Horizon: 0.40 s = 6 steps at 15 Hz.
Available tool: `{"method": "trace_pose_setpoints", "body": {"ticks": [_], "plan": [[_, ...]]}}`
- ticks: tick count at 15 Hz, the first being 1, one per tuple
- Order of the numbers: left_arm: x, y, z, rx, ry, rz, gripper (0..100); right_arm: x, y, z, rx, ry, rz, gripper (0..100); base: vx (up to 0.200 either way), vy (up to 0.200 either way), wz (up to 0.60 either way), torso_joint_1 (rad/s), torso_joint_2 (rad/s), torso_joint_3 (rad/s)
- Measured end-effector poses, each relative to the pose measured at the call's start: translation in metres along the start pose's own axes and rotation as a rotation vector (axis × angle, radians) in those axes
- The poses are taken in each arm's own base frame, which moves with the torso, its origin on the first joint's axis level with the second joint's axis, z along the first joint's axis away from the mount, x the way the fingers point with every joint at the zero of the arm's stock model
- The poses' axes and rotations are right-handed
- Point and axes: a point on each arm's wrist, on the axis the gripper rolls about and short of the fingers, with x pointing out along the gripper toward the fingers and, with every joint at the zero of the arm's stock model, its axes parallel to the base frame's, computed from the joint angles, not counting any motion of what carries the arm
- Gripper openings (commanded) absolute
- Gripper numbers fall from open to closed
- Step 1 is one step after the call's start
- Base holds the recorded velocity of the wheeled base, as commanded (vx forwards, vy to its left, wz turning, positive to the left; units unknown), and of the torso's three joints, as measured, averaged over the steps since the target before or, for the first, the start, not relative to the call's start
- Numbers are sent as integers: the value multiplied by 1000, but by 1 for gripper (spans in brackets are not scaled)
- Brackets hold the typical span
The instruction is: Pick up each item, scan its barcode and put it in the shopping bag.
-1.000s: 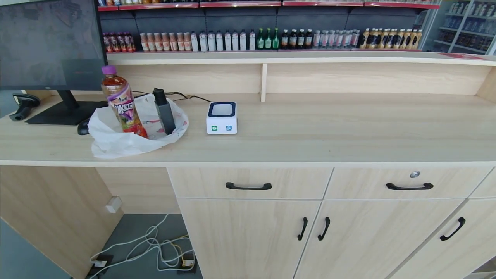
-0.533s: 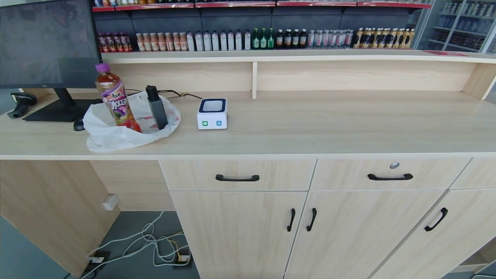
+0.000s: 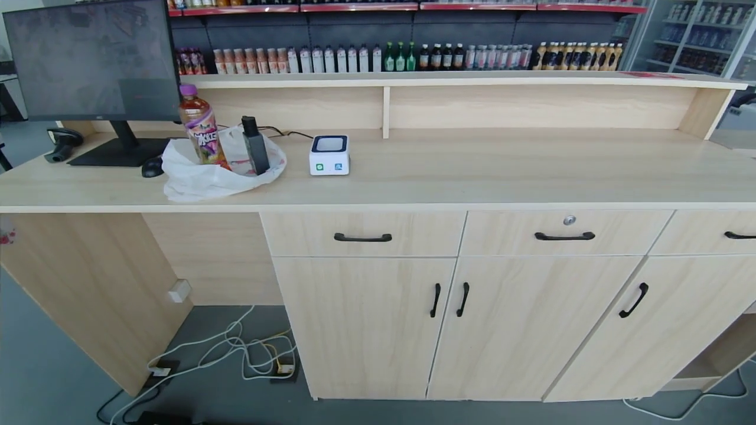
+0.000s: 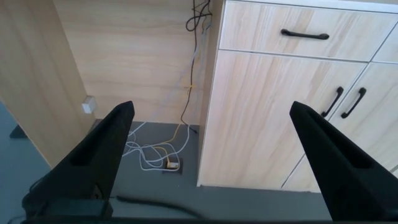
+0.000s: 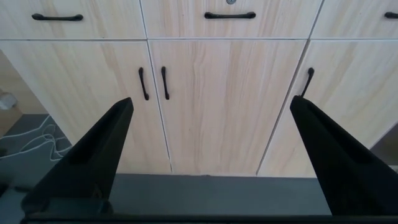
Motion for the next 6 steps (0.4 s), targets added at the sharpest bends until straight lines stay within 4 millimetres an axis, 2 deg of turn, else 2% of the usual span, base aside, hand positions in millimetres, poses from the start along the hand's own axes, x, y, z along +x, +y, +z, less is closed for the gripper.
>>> {"method": "trace_pose_setpoints", "body": {"ticks": [6], "plan": [[0,0,0,3,0,0,100,0,0,0,-4,1,0,100,0,0,0,0,0,0]]}}
